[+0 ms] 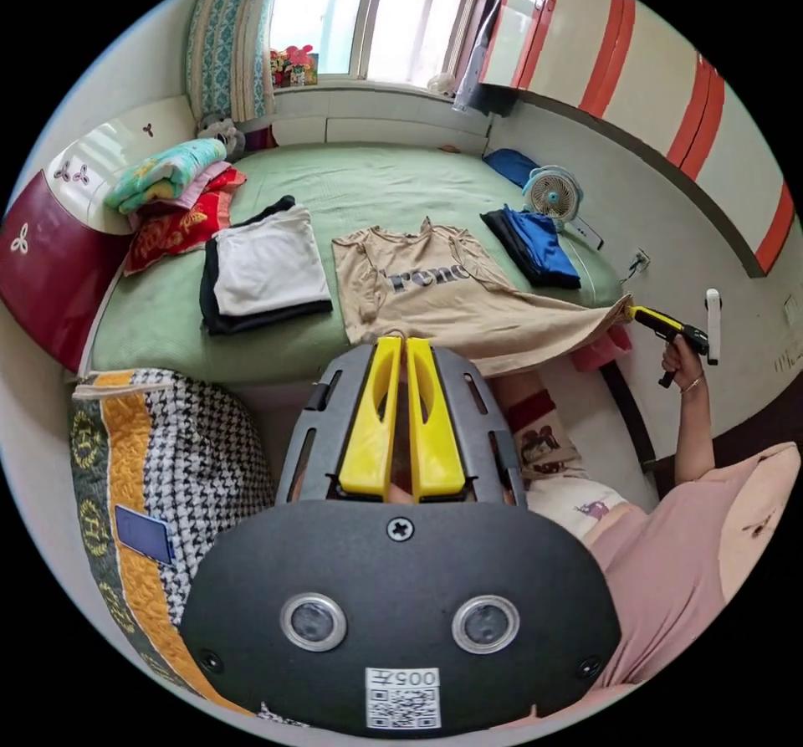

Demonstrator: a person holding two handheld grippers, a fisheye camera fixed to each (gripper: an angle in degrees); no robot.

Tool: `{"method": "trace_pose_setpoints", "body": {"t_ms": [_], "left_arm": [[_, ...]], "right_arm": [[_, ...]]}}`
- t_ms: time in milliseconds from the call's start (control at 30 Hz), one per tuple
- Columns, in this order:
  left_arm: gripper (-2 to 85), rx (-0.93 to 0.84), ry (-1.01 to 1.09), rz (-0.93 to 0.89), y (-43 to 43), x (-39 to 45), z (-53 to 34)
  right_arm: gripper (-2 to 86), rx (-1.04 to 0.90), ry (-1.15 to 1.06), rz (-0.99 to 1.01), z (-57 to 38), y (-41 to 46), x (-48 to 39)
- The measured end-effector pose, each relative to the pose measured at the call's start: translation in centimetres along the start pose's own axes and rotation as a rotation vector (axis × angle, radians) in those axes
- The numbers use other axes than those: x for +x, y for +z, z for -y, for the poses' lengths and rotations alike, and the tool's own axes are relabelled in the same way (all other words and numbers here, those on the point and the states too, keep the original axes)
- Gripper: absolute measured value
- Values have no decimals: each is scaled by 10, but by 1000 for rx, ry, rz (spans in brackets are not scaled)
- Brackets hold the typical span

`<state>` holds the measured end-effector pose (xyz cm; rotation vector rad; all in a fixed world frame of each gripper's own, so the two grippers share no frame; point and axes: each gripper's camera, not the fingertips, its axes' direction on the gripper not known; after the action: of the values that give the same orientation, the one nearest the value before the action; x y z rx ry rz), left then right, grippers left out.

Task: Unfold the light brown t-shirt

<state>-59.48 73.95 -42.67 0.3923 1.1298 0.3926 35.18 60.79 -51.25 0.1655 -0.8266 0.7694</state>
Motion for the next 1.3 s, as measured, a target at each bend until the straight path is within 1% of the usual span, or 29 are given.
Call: {"method": "trace_pose_setpoints", "body": {"t_ms": [100, 167, 200, 267, 333, 433, 600, 700, 800, 867, 933, 967, 1067, 1167, 1233, 1300], "left_arm": [[16, -102, -55, -52, 16, -4, -32], [32, -227, -88, -63, 37, -11, -51], [37, -244, -114, -44, 40, -15, -56], [58, -280, -174, 50, 47, -32, -61], [57, -251, -209, 106, 50, -44, -52], [63, -205, -178, 119, 69, -50, -18], [89, -133, -81, 109, 140, -43, 60], [103, -121, -74, 89, 203, -49, 112], [114, -140, -57, 110, 269, -58, 159], [118, -173, -43, 113, 324, -69, 193], [119, -175, -68, 115, 360, -82, 214], [119, -180, -77, 127, 380, -88, 227], [125, -184, -87, 167, 426, -102, 252], [122, -216, -130, 206, 471, -116, 265], [115, -256, -151, 205, 498, -123, 265], [103, -245, -153, 218, 511, -123, 263]], "right_arm": [[-9, -90, 46, 47, -26, 10, 10], [8, -168, 63, 95, -41, 26, 16], [30, -226, 88, 117, -48, 39, 22], [67, -296, 92, 106, -54, 55, 27], [85, -309, 89, 94, -49, 63, 31], [101, -273, 77, 90, -18, 78, 32], [112, -171, -44, 43, 74, 127, -4], [120, -130, -94, 24, 128, 166, -22], [119, -115, -78, 62, 182, 213, -25], [116, -107, -67, 40, 212, 246, -23], [112, -123, -44, 39, 240, 285, -17], [109, -166, -17, 49, 258, 314, -10], [101, -226, 64, 79, 294, 371, 7], [98, -242, 123, 92, 319, 412, 17], [95, -263, 119, 79, 327, 433, 16], [66, -226, 86, 5, 331, 445, 8]]}}
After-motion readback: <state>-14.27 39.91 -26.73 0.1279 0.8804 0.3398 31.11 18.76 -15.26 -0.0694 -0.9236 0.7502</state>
